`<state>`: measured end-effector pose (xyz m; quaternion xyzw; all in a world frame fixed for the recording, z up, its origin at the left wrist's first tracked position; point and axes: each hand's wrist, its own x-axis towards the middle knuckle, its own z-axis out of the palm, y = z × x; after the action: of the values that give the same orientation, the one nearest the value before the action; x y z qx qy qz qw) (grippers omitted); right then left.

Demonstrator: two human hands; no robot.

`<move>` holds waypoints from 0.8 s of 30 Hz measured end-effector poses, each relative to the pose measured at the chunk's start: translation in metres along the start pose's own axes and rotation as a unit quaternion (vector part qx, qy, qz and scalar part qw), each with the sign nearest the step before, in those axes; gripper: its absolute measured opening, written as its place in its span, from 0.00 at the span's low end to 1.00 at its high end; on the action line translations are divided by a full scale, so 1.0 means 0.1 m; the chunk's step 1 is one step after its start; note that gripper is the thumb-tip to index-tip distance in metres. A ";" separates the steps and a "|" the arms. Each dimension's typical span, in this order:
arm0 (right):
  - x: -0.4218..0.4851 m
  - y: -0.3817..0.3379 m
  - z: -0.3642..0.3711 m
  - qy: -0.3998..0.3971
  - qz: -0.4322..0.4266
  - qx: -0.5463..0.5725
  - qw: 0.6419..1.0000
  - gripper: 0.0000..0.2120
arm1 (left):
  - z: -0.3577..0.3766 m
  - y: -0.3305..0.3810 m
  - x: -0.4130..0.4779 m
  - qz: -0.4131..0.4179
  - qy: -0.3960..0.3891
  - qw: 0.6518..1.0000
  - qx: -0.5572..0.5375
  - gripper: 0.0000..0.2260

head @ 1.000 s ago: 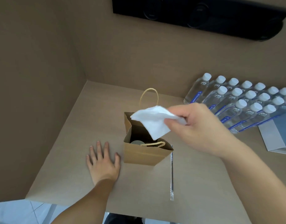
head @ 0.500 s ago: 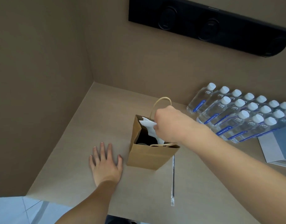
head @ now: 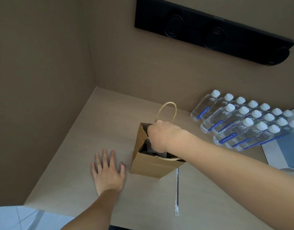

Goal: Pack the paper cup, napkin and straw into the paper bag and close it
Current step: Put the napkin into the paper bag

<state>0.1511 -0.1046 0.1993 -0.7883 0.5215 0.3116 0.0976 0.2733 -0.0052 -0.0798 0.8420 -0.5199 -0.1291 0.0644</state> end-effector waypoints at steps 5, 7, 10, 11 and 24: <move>0.19 -0.01 0.07 -0.091 -0.003 -0.029 0.995 0.09 | -0.02 0.00 -0.01 0.000 0.001 1.000 -0.007 0.30; 0.29 -0.01 0.12 -0.129 -0.013 -0.048 0.990 0.14 | -0.02 0.00 -0.01 0.000 -0.002 1.000 -0.009 0.30; 0.43 -0.04 0.22 -0.168 -0.007 -0.051 0.984 0.16 | -0.03 0.01 -0.01 -0.003 0.005 1.000 -0.024 0.30; 0.44 -0.05 0.25 -0.168 -0.001 -0.039 0.985 0.15 | -0.03 0.01 -0.01 -0.003 0.006 1.000 -0.025 0.30; -0.02 0.15 0.39 -0.056 0.002 0.241 0.969 0.17 | -0.01 0.01 0.00 -0.003 0.015 0.999 -0.029 0.30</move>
<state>0.1224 -0.0907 0.1723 -0.7217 0.5766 0.2211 0.3128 0.2728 -0.0053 -0.0791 0.8430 -0.5127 -0.1313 0.0960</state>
